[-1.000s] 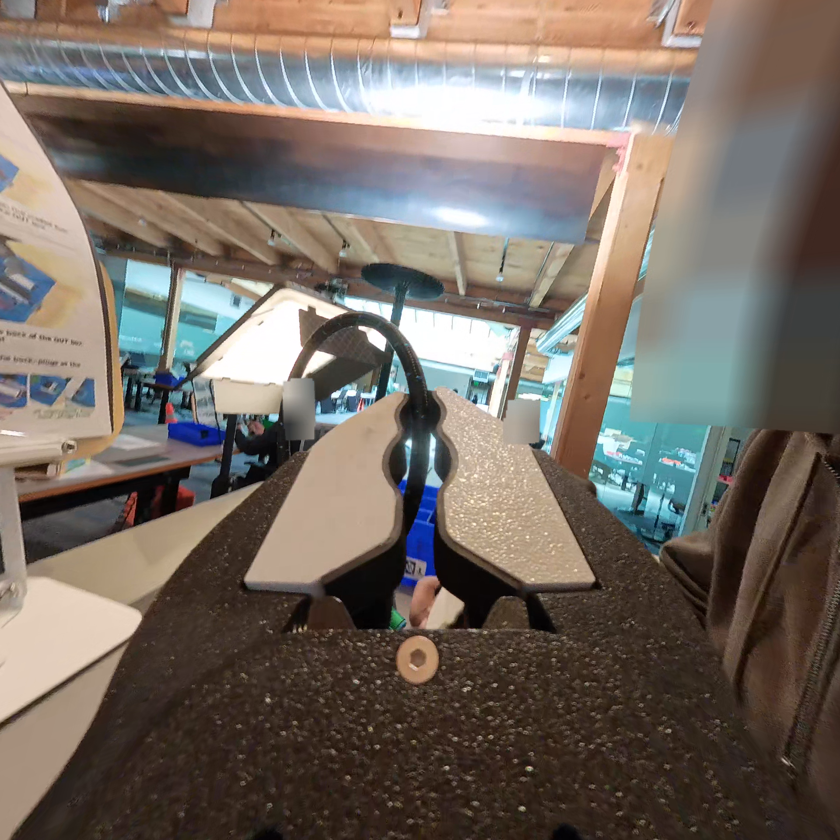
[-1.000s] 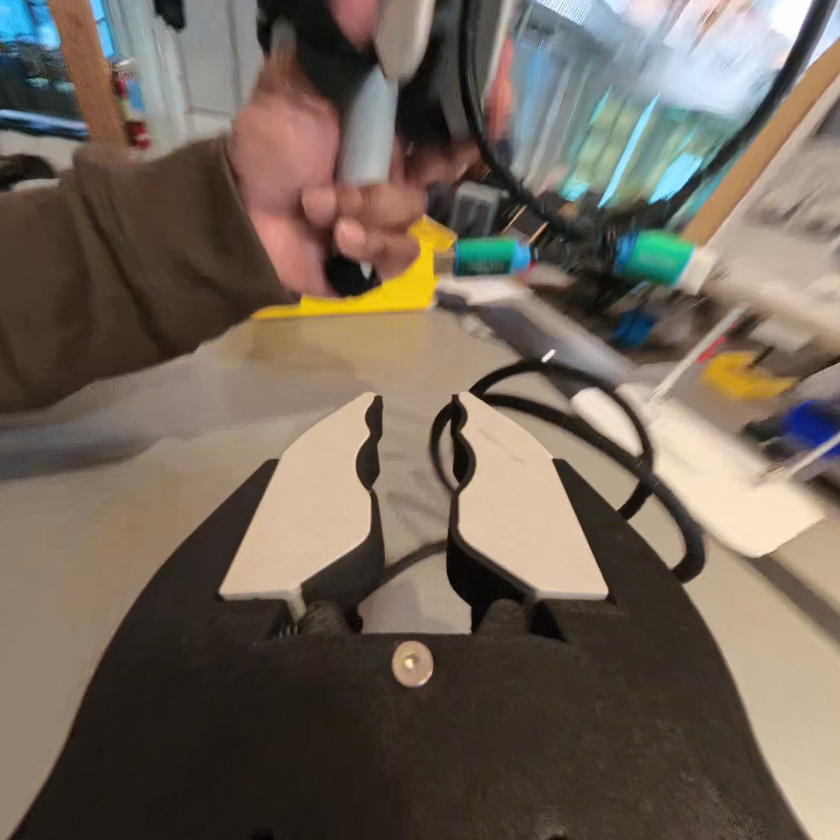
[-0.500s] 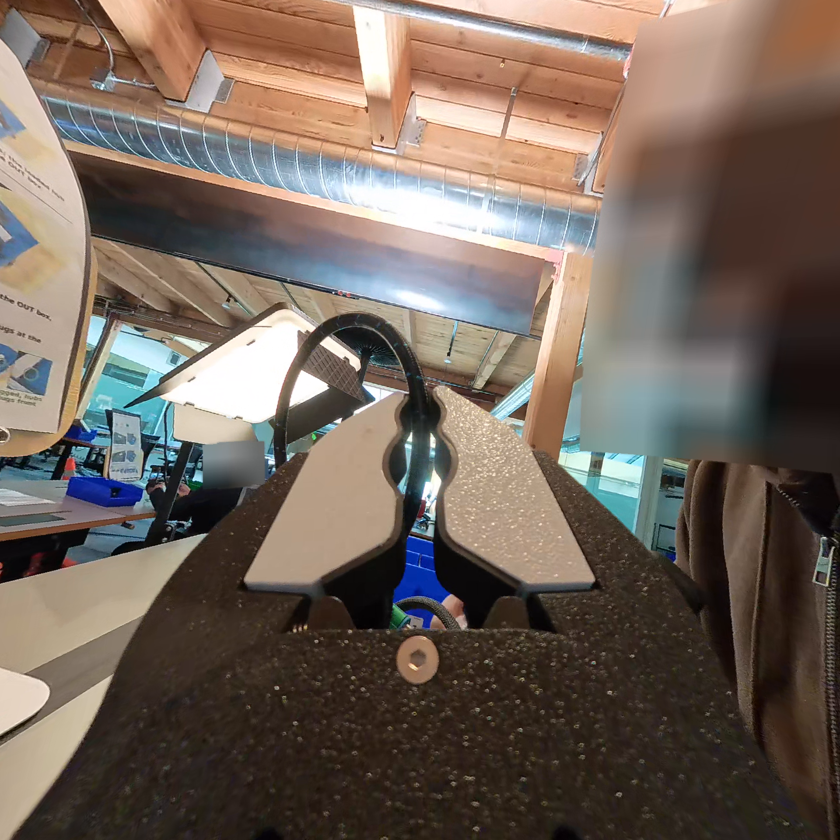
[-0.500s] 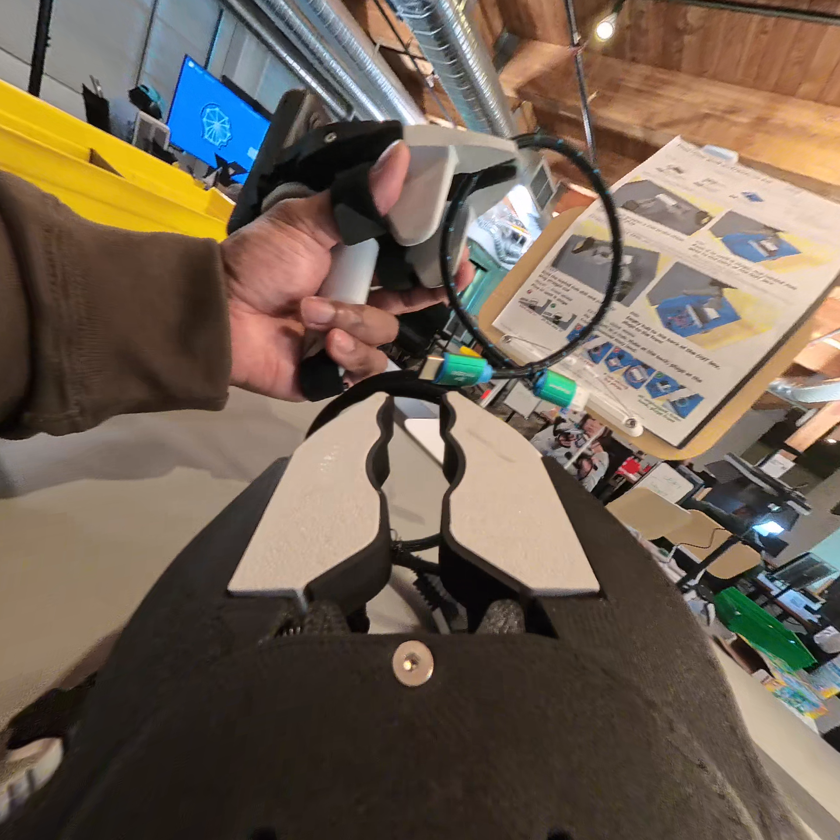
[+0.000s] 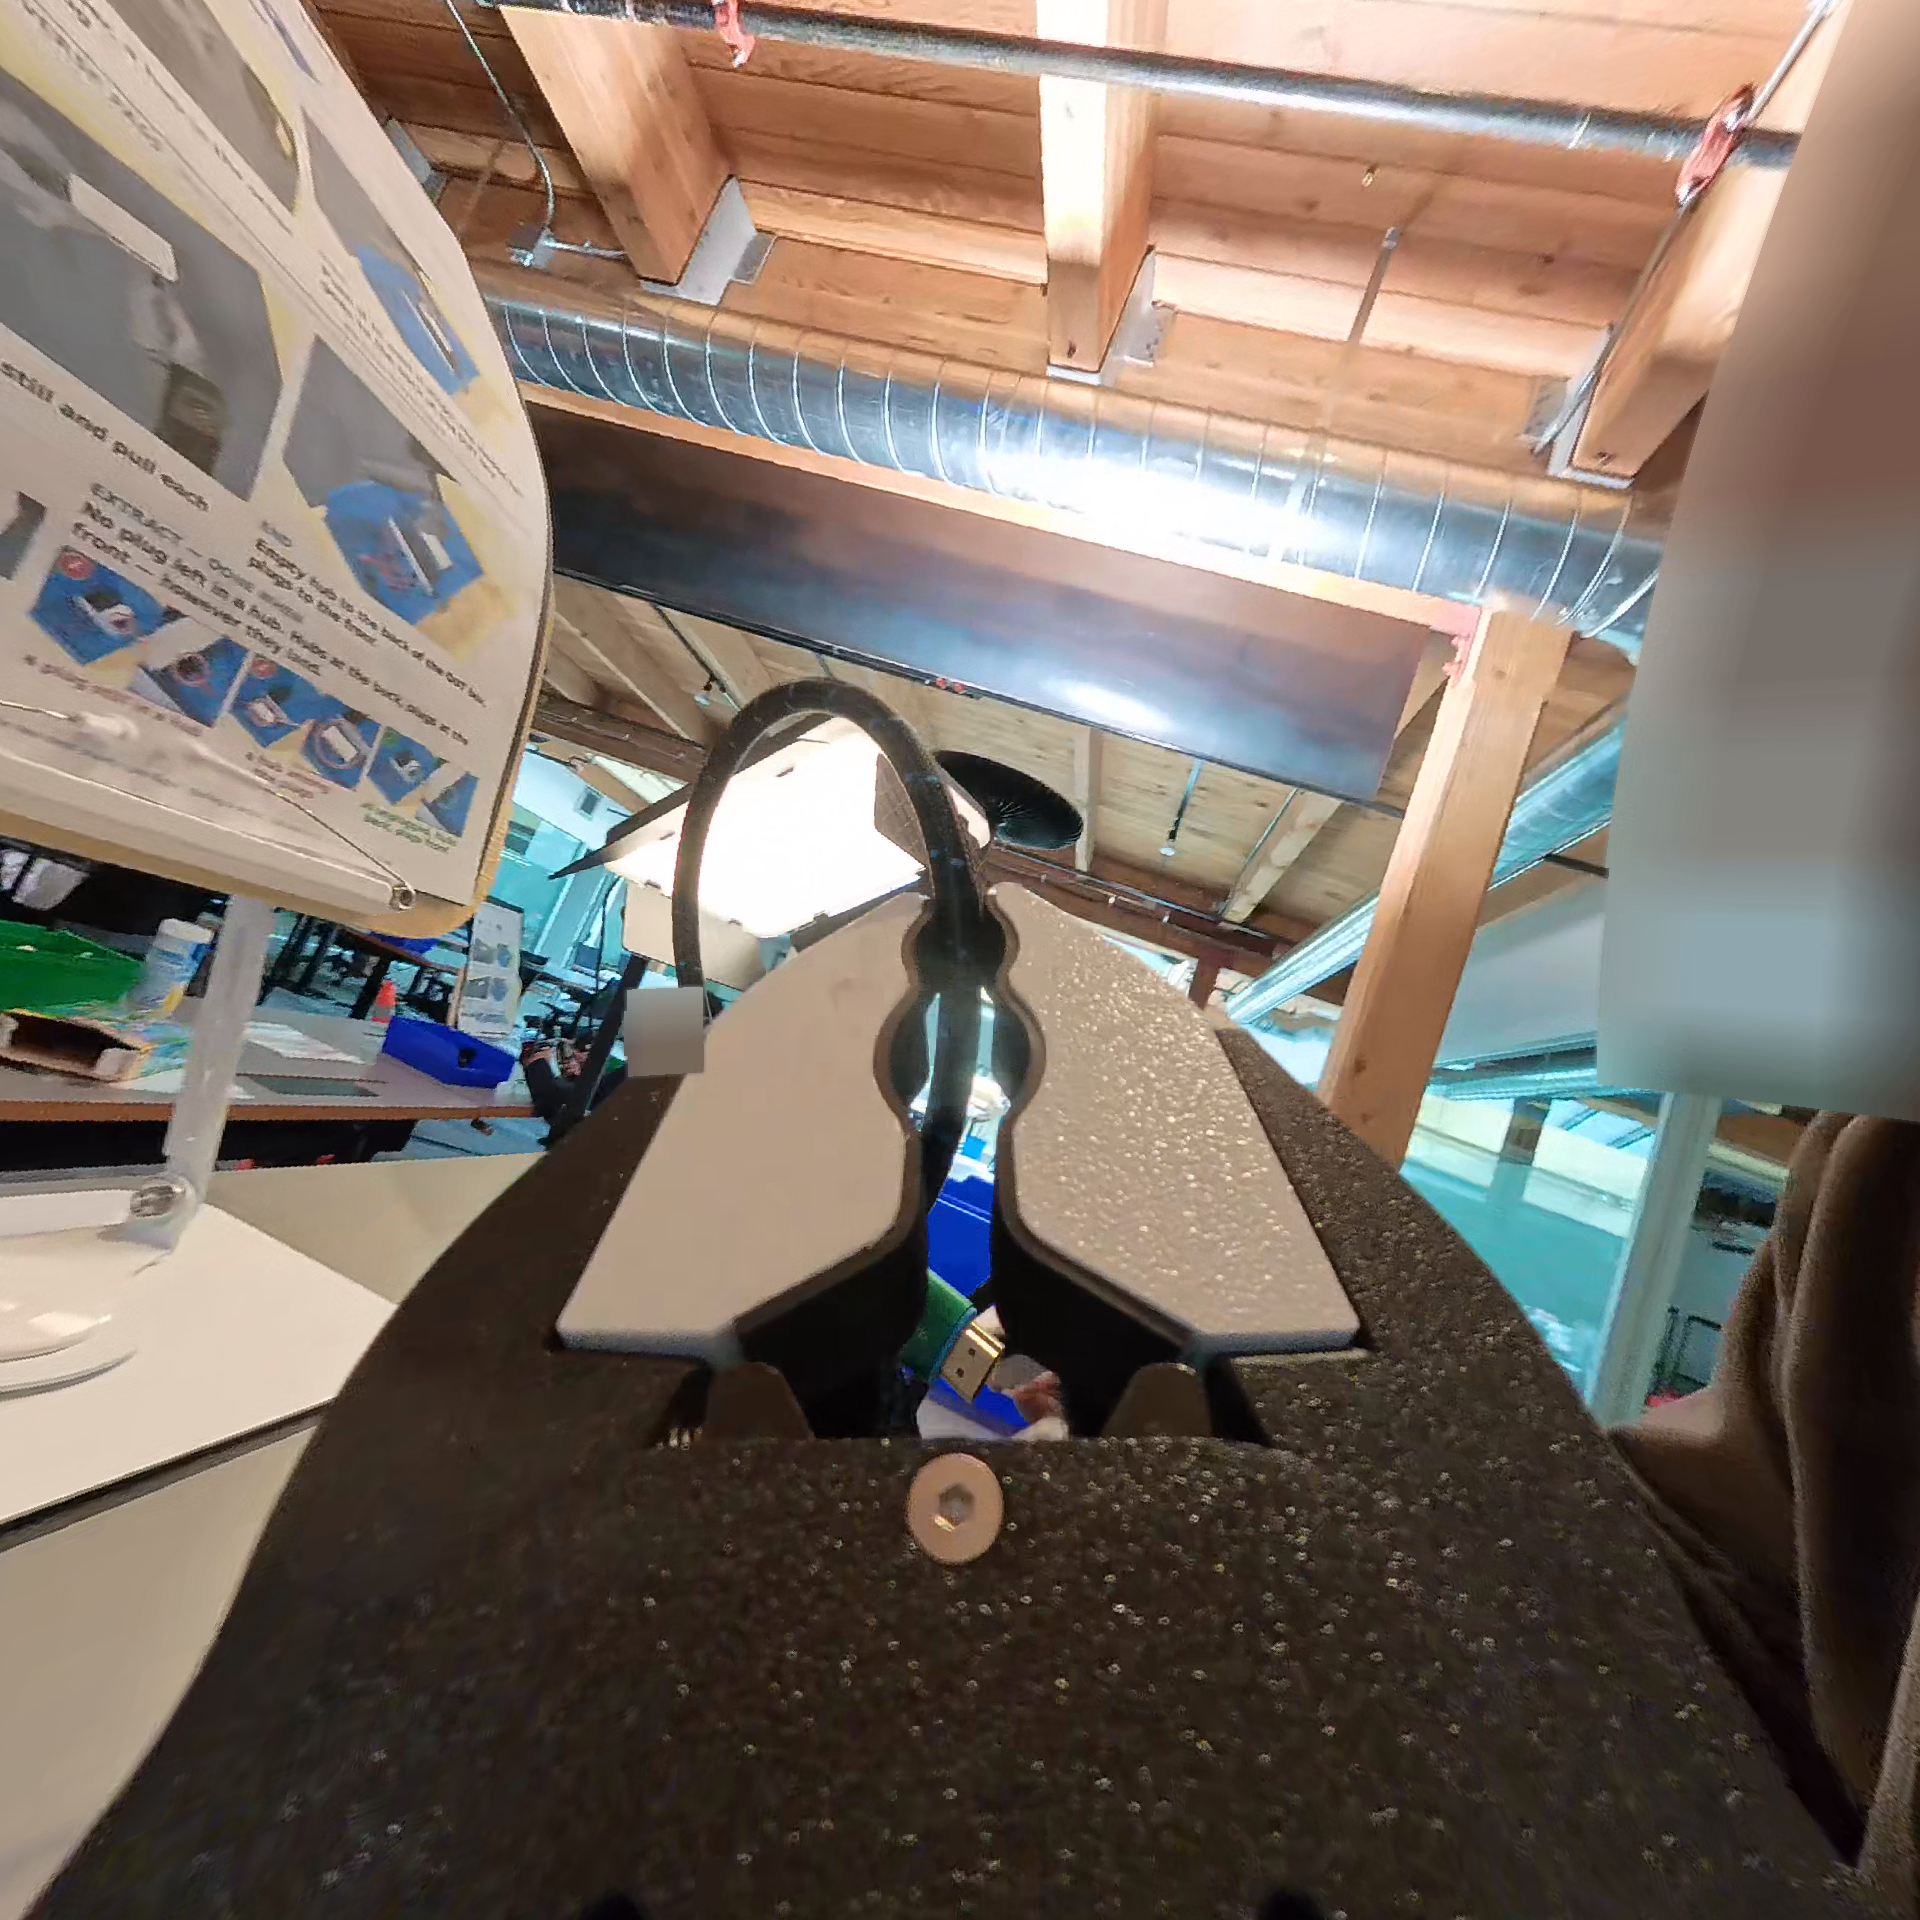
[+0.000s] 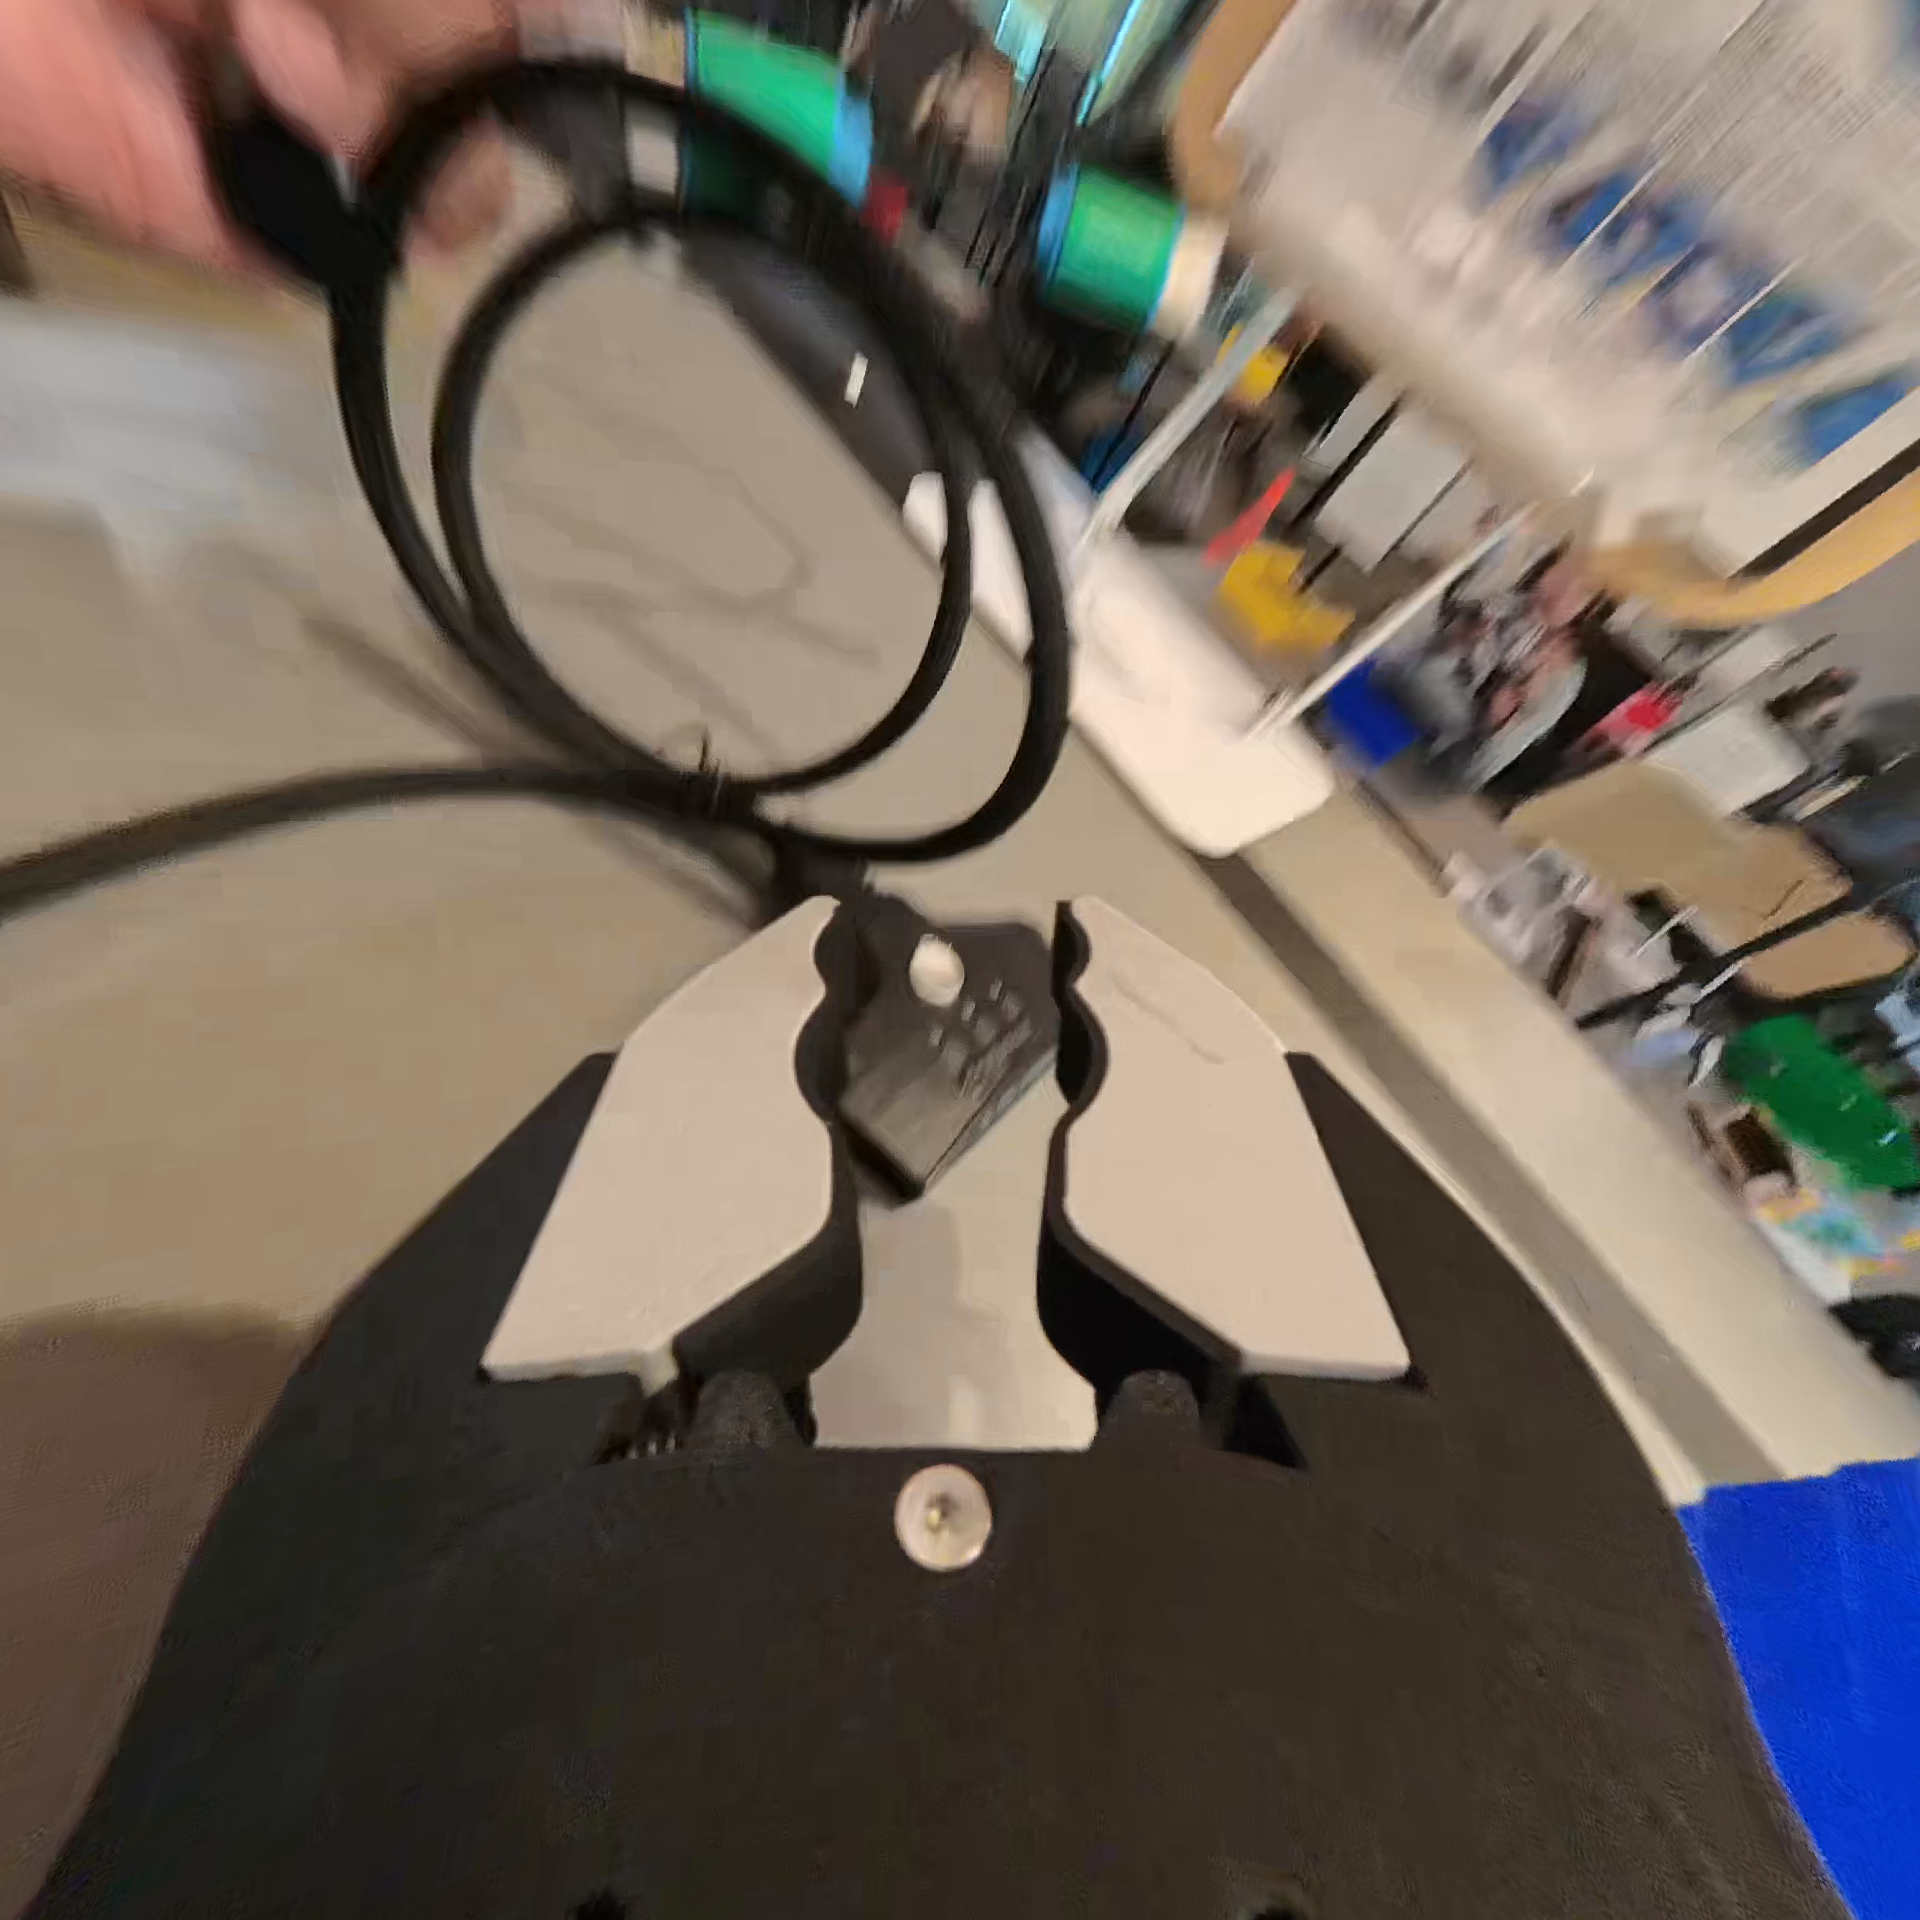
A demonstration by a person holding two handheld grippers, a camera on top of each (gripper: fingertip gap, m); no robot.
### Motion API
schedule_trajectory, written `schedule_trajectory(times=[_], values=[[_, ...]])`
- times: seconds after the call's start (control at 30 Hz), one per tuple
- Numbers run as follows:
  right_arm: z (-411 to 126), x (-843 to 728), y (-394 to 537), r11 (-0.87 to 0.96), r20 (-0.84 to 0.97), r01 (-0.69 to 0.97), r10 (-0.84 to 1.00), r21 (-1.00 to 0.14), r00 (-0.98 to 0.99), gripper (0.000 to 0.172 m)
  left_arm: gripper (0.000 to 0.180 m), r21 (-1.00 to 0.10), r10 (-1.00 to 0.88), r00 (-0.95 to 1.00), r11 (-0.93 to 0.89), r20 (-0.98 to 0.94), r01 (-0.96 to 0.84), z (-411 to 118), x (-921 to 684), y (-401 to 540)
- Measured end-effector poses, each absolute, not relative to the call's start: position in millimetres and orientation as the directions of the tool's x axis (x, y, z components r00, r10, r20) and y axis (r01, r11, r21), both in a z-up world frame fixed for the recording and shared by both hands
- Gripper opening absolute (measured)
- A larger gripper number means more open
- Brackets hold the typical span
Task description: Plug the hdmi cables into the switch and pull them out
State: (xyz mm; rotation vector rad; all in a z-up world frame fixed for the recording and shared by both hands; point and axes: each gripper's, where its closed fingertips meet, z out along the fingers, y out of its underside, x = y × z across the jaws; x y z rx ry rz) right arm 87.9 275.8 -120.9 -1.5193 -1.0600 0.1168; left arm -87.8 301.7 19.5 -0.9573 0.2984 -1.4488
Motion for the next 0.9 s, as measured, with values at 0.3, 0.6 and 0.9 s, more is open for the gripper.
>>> schedule_trajectory(times=[0.3,0.6,0.9], values=[[-183.8,114.8,276.7,-0.370,0.232,0.610,0.690,-0.701,0.685,0.057,0.007,-0.769,-0.843,0.309,-0.175,0.439,0.614,-1.7,-103.7,321.9],[-191.0,74.3,227.6,-0.451,0.022,0.658,0.816,-0.603,0.578,0.053,0.007,-0.729,-0.811,0.298,-0.215,0.504,0.650,-6.7,-117.5,333.9],[-154.7,60.9,244.7,-0.031,0.203,0.760,0.956,-0.650,0.213,0.071,0.007,-0.750,-0.804,0.347,-0.174,0.482,0.638,-5.7,-141.5,332.9]])
